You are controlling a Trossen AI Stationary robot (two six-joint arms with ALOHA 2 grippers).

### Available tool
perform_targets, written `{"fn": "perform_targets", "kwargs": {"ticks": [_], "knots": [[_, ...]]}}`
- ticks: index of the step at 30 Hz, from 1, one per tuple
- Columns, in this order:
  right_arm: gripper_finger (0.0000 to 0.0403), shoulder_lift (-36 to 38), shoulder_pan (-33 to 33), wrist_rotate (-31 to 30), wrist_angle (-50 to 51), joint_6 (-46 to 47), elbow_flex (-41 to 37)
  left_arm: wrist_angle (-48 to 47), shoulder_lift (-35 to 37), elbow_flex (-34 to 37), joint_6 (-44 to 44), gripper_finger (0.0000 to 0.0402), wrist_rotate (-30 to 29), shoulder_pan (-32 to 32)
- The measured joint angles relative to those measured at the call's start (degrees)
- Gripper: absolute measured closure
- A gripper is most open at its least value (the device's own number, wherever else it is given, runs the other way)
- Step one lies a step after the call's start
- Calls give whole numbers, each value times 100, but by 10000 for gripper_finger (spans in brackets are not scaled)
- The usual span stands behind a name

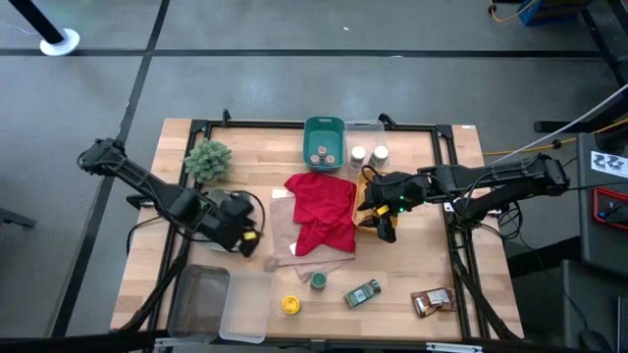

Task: Sort spices by type
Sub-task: Put the yellow seasoning bottle into the black bin

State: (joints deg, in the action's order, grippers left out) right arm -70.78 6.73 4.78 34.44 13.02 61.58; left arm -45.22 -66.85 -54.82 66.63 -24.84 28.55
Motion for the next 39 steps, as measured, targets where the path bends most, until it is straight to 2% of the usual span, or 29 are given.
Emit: {"fn": "perform_targets", "kwargs": {"ticks": [4,7,23,27,34,39], "knots": [[182,0,1,28,4,0,0,1280,-107,5,-1083,183,55,233],[182,0,3,82,8,0,0,1802,-210,8,-1390,183,59,393],[182,0,3,83,1,24,0,1887,-407,12,-996,182,51,396],[182,0,3,85,2,24,0,1983,-682,14,-1001,182,50,370],[182,0,2,83,0,26,0,3134,-1490,16,-2124,182,624,582],[182,0,3,83,0,28,0,3492,-1848,16,-2486,182,688,878]]}}
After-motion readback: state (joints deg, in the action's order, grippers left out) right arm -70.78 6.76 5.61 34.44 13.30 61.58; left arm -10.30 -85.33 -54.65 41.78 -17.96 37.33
